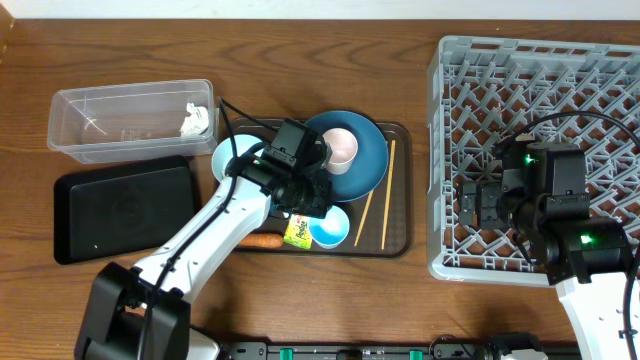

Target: Sort waste into correct bins and load items into the dishwasher rack

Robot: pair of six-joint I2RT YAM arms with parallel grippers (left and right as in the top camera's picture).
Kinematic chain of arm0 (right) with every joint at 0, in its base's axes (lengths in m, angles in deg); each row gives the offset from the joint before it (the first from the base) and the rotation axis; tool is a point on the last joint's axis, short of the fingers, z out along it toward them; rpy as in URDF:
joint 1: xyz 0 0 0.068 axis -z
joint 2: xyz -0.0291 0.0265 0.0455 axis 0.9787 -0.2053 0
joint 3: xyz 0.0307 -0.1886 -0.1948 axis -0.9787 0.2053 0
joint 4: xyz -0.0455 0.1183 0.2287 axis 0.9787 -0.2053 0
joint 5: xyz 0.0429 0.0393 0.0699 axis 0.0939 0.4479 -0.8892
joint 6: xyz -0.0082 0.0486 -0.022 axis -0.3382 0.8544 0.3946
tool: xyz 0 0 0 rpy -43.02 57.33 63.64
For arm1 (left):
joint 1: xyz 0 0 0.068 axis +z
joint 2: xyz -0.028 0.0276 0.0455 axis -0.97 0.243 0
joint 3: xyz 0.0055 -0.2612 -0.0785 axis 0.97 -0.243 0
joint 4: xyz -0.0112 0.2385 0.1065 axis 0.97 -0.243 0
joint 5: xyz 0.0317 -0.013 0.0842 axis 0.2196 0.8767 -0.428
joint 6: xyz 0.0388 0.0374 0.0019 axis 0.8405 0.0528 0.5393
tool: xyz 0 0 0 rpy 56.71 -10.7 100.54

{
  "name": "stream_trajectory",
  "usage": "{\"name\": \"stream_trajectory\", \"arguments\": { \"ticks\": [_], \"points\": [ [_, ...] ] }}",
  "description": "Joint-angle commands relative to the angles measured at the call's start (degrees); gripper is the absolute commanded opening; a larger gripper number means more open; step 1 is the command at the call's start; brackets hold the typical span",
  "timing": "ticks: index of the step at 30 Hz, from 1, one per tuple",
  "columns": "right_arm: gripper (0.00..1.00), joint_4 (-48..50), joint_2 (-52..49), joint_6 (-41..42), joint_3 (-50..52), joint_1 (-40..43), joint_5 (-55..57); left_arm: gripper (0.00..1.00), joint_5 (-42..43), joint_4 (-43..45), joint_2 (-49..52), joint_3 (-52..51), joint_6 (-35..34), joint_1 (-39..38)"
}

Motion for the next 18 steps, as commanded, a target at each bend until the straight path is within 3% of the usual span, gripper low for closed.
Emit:
{"name": "stream_trajectory", "arguments": {
  "ticks": [1,3,7,9,18],
  "points": [
    [0.99,-0.26,0.20,0.59,-1.11,-0.94,-0.20,0.39,-1.92,-0.02,2.03,-0.46,0.48,-0.17],
    [0.99,-0.26,0.20,0.59,-1.11,-0.94,-0.20,0.37,-2.10,0.13,2.78,-0.46,0.50,-0.17],
    [0.99,-0.39,0.20,0.59,-1.11,-0.94,-0.20,0.15,-2.10,1.05,3.37,-0.46,0.50,-0.17],
    [0.99,-0.48,0.20,0.59,-1.11,-0.94,-0.20,0.09,-2.56,1.99,3.19,-0.42,0.50,-0.07],
    [0.99,-0.85,0.20,0.59,-1.11,-0.94,-0.20,0.06,-5.46,1.70,0.07,-0.24,0.50,1.90]
  ]
}}
